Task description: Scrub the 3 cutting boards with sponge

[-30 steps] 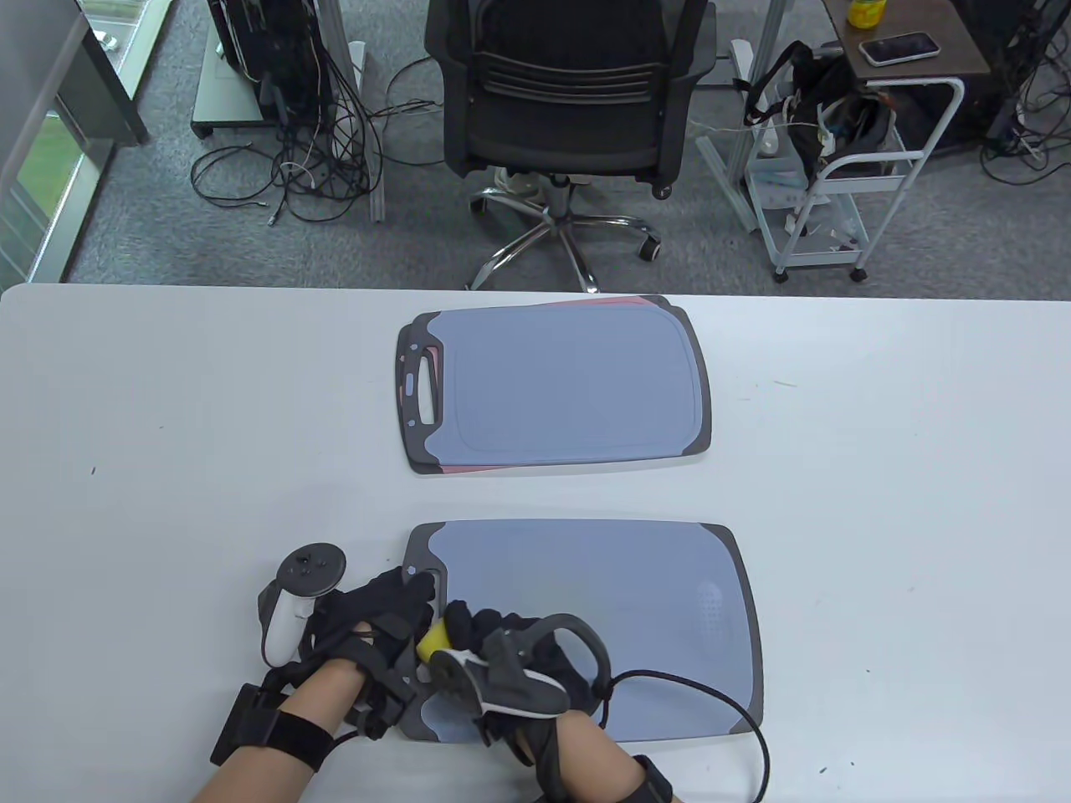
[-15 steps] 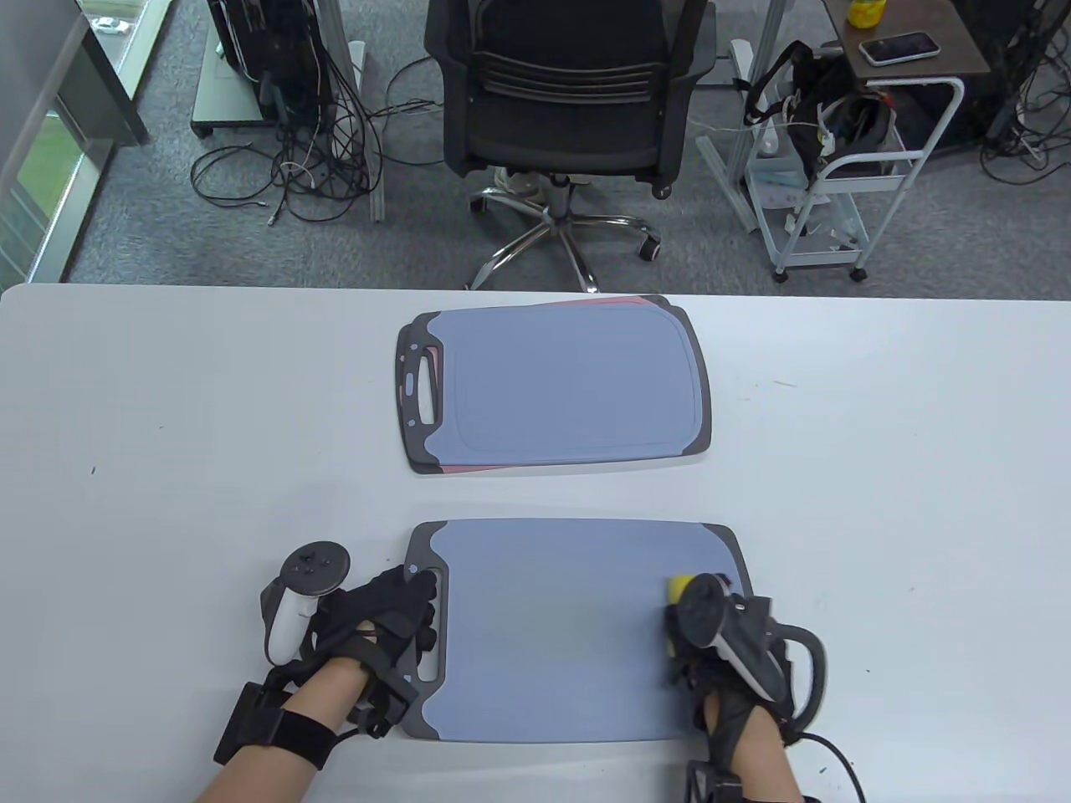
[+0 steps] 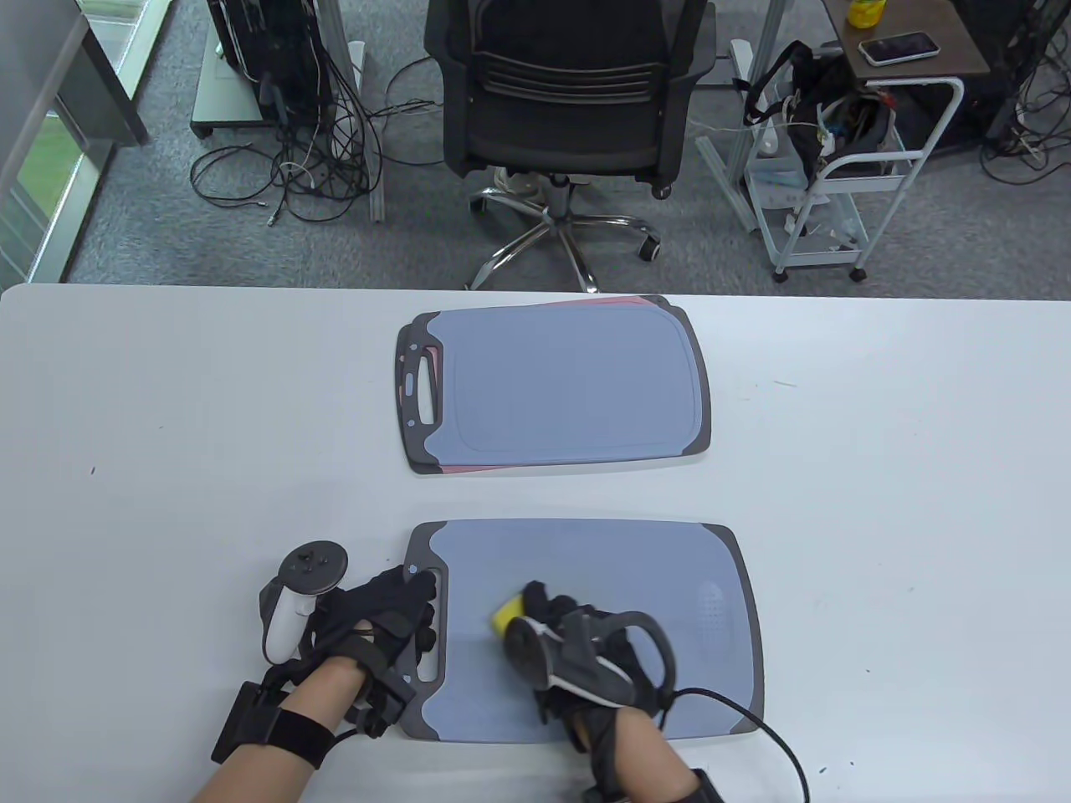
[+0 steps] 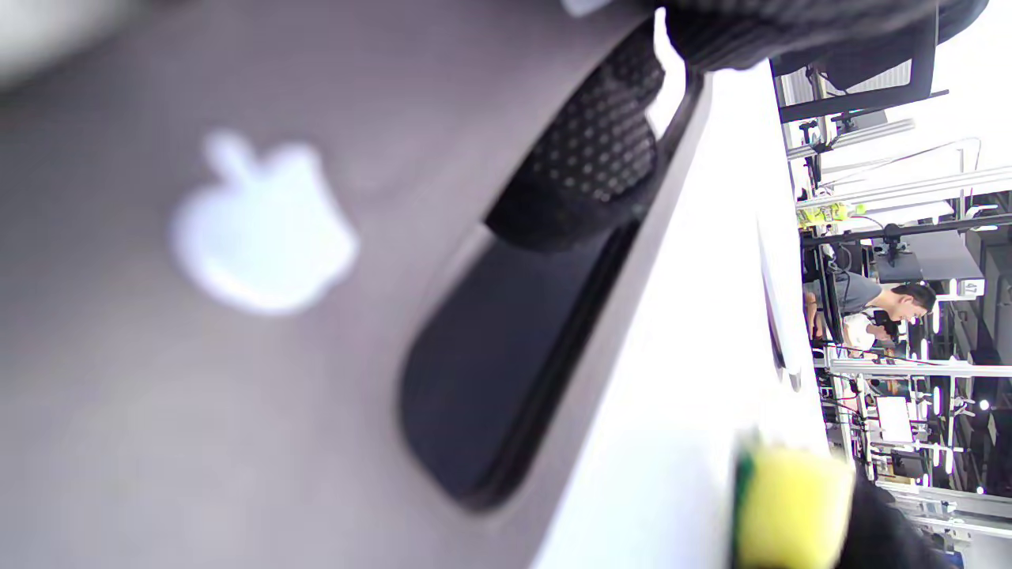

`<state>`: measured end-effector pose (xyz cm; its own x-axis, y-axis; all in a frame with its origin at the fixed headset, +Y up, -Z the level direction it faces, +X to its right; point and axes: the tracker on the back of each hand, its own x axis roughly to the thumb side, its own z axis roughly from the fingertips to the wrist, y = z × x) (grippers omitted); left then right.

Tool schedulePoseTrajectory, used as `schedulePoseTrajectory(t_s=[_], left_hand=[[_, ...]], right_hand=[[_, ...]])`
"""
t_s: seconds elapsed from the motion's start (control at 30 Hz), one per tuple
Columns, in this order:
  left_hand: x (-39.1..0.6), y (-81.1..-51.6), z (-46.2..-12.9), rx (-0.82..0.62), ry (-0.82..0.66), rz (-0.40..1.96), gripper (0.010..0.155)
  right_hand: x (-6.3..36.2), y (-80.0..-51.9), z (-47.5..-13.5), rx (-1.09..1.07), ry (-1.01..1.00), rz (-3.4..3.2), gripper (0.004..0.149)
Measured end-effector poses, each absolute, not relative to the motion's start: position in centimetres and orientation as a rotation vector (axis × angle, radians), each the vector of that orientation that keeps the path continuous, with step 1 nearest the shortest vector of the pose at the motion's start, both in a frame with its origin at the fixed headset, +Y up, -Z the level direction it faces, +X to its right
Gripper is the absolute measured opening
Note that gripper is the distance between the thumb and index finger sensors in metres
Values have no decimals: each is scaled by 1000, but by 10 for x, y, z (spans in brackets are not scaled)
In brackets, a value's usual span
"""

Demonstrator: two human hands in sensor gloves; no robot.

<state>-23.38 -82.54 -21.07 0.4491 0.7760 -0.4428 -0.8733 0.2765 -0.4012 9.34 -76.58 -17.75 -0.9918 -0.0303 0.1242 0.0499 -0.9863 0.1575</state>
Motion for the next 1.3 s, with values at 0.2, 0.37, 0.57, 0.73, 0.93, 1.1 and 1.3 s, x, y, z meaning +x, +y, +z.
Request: schedulePoseTrajectory(t_s=[0.2,0.37,0.57,0.73,0.93,1.1,1.3], left_hand=[[-234,-826,-211,-645,176,1102,54],[-234,-826,-211,-644,175,1100,54],[-234,-826,-212,-657,173,1117,54],[-235,-826,-212,-664,170,1128,54],[-234,-826,-212,-658,170,1115,54],[-235,-827,-213,-650,172,1103,54],[-235,-827,-212,-650,170,1104,54]], right_hand=[[222,-776,-162,480,-310,-3027,74],[144,-771,-171,86,-279,-3155,75],[-38,-760,-146,-828,-241,-3033,76],[-34,-759,-147,-803,-216,-2997,74],[138,-773,-163,31,-243,-3166,73],[229,-778,-148,560,-301,-3150,74],[104,-768,-162,-130,-247,-3159,75]])
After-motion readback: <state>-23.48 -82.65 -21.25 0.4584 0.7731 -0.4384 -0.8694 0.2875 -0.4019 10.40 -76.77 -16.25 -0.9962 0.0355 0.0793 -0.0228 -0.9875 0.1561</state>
